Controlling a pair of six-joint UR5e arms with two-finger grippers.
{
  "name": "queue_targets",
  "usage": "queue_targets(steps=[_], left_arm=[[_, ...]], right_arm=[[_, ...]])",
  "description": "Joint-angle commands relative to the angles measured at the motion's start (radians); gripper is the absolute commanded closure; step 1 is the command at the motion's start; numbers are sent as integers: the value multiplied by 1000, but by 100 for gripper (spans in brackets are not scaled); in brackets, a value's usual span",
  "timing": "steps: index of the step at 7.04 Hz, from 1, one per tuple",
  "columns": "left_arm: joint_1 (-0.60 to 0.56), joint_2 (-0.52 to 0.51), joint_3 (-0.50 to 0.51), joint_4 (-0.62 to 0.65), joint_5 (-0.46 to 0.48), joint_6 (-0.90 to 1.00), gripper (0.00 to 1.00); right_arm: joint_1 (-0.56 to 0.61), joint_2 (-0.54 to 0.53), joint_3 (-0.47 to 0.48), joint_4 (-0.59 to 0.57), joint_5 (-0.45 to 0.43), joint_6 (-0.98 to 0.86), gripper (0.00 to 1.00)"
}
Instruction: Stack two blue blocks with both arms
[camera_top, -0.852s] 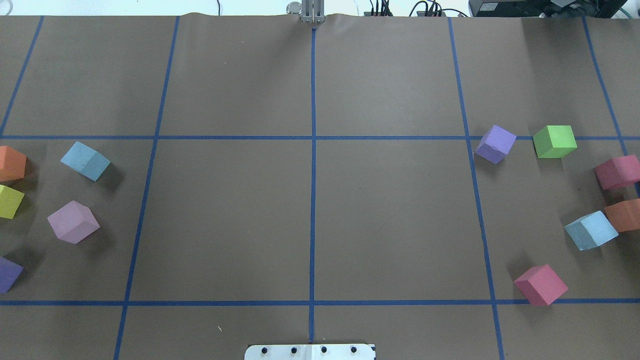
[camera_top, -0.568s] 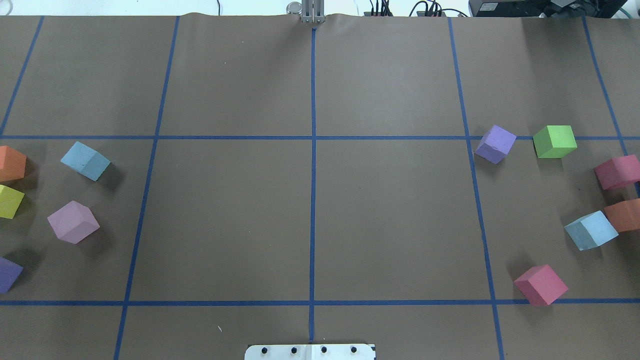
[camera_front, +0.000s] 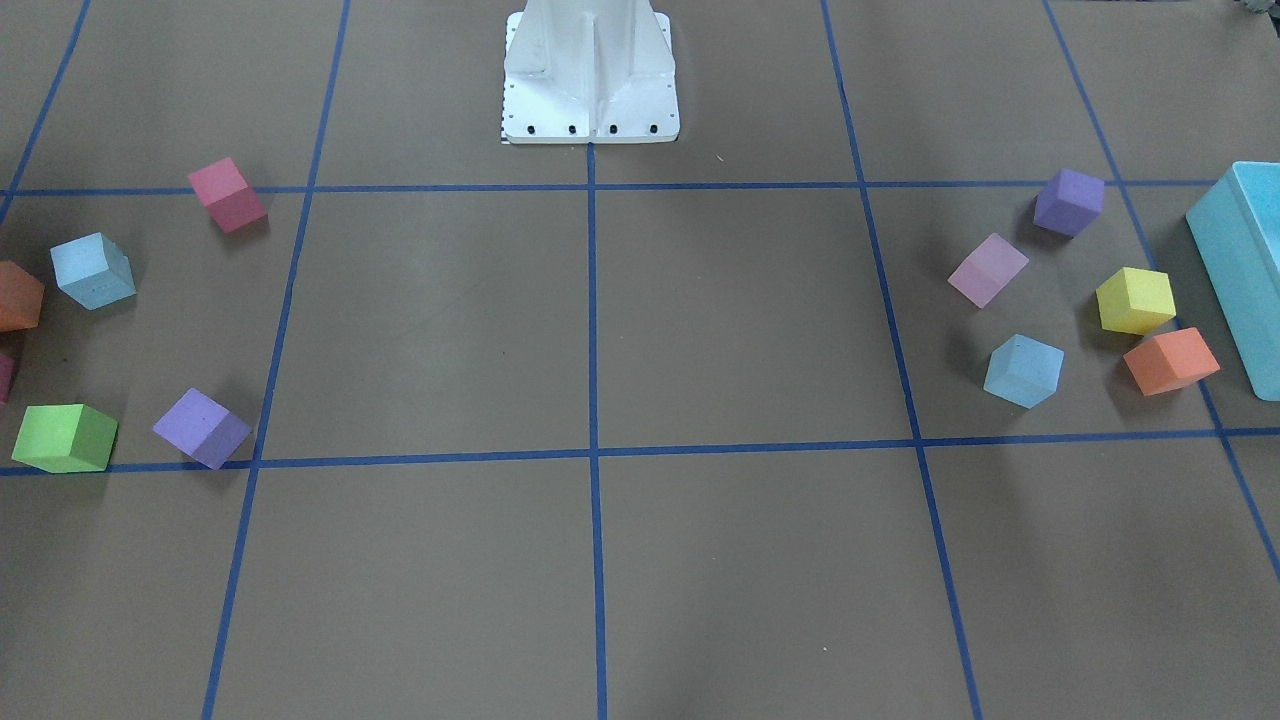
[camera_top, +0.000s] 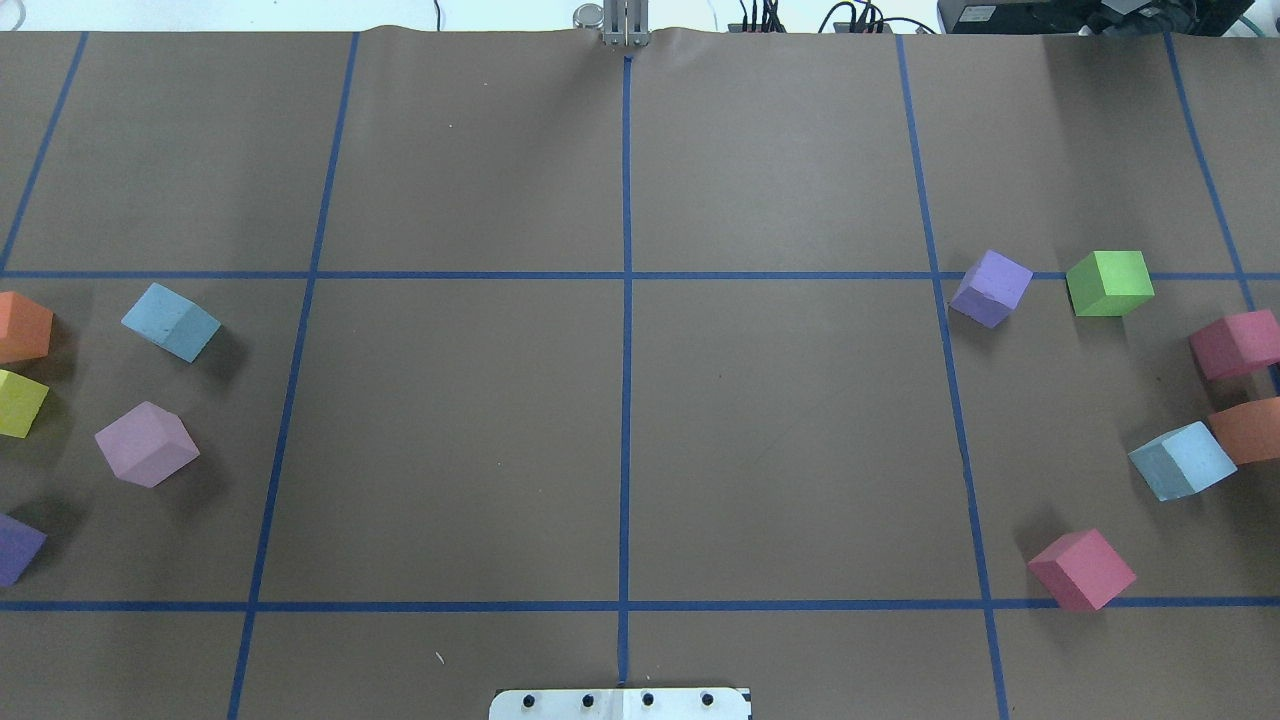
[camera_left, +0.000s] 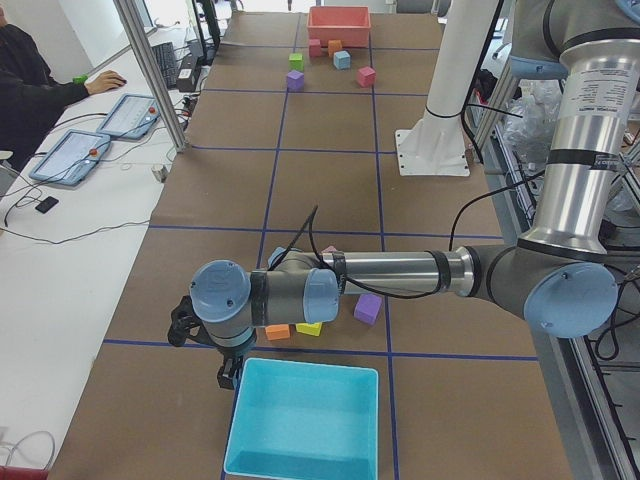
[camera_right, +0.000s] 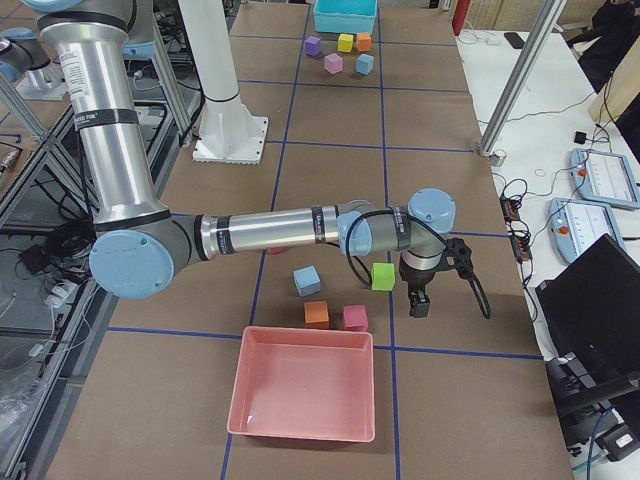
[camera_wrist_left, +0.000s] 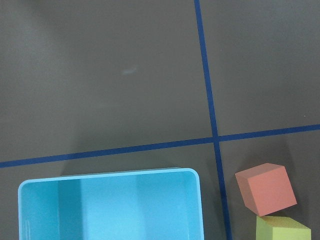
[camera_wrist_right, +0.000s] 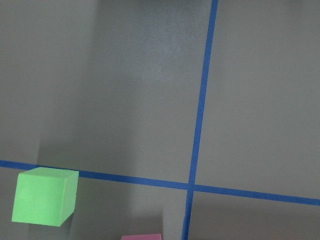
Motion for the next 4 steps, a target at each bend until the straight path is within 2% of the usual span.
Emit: queue_targets(steps=[1, 3, 4], left_arm=[[1, 0, -8, 2, 0, -1, 2], [2, -3, -34, 16, 0, -12, 2], [1, -2, -34, 16, 0, -12, 2]], right_arm=[[-65, -65, 113, 3, 47, 49, 0], [-97, -205, 282, 4, 81, 86, 0], [-129, -265, 310, 69, 80, 133, 0]])
